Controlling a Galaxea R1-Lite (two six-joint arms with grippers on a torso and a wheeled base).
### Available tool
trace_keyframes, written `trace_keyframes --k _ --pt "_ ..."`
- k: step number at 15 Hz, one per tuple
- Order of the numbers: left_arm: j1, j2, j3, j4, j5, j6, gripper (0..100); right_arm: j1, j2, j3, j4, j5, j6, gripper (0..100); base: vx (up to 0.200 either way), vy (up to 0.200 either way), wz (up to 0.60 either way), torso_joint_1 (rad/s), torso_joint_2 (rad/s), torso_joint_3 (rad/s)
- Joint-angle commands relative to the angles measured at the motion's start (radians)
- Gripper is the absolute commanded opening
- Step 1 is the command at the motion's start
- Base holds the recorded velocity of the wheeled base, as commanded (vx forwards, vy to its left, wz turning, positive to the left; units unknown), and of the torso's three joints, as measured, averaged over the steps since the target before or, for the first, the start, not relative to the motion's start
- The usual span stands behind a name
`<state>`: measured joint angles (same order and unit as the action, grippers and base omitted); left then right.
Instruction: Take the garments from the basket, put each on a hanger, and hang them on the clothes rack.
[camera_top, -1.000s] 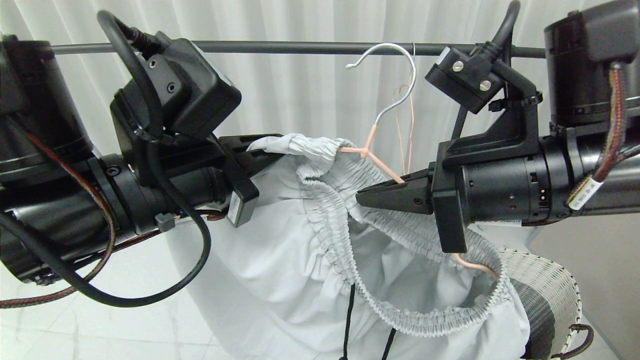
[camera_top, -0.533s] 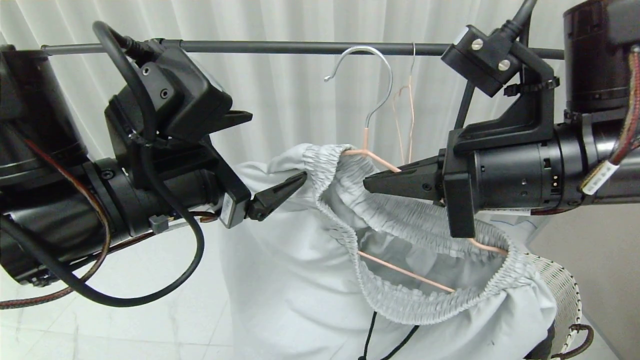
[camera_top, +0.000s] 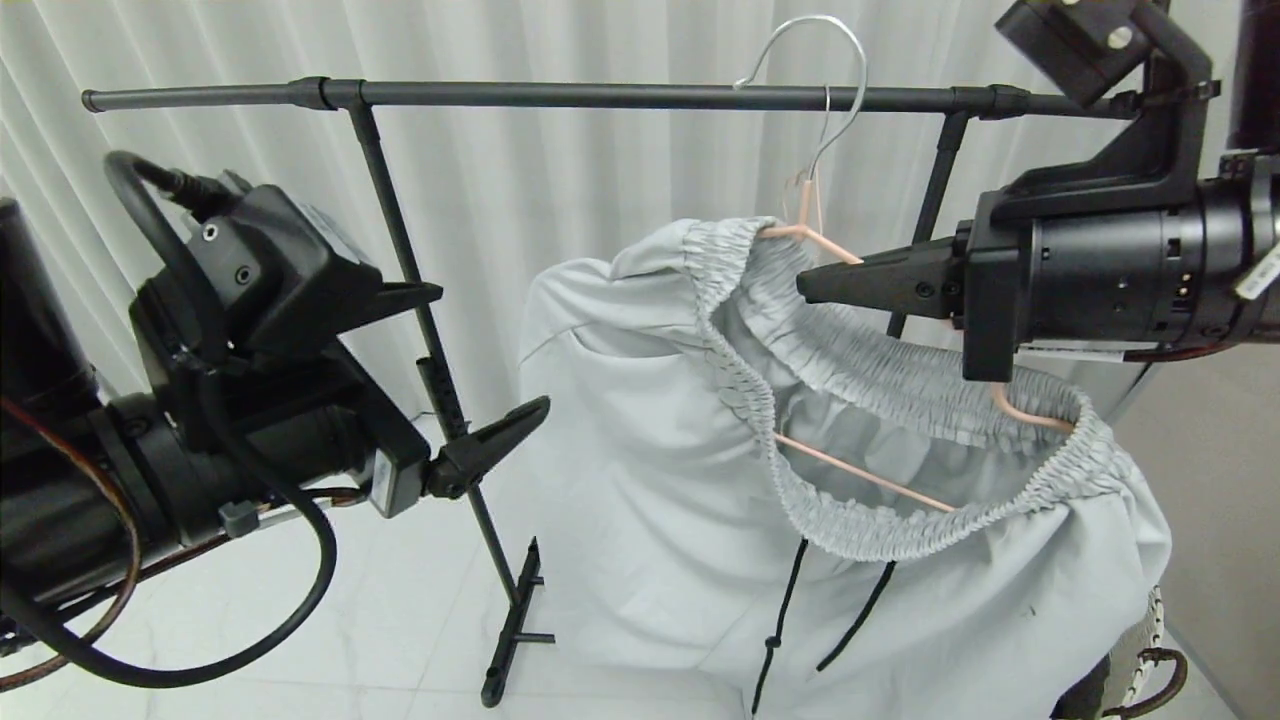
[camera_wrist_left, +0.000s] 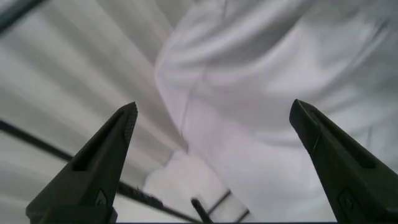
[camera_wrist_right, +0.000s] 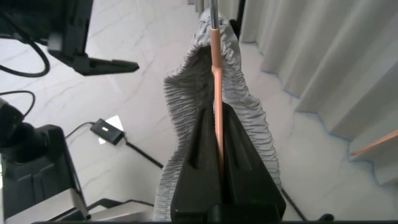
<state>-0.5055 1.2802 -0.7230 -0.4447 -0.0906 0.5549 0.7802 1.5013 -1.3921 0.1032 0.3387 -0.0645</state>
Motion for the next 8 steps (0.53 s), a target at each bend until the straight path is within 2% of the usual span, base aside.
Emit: trace_keyframes --k 1,3,4,5,7,8 --pt "0.081 0.004 0.063 0.0 -0.006 -0.047 100 -0.004 -0.016 -0.015 0.001 0.002 -0.021 0 0.0 0.0 0.0 0.0 0.0 0.0" --pt "0.153 0.057 0.066 0.0 -0.038 -0.113 100 -0.004 -0.032 -0.016 0.006 0.009 -0.043 0 0.0 0.0 0.0 0.0 0.0 0.0" --pt "0.177 0.08 0.062 0.0 -0.054 -0.122 100 -0.002 -0.035 -0.016 0.006 0.011 -0.043 0 0.0 0.0 0.0 0.0 0.0 0.0" --pt "0.228 0.125 0.048 0.0 -0.109 -0.124 100 0.001 -0.042 -0.019 0.006 0.014 -0.044 0 0.0 0.0 0.0 0.0 0.0 0.0" --pt "0.263 0.177 0.028 -0.002 -0.195 -0.124 100 0.004 -0.05 -0.025 0.006 0.04 -0.046 0 0.0 0.0 0.0 0.0 0.0 0.0" --pt "0.269 0.197 0.017 -0.011 -0.205 -0.124 100 0.008 -0.056 -0.025 0.007 0.057 -0.048 0 0.0 0.0 0.0 0.0 0.0 0.0"
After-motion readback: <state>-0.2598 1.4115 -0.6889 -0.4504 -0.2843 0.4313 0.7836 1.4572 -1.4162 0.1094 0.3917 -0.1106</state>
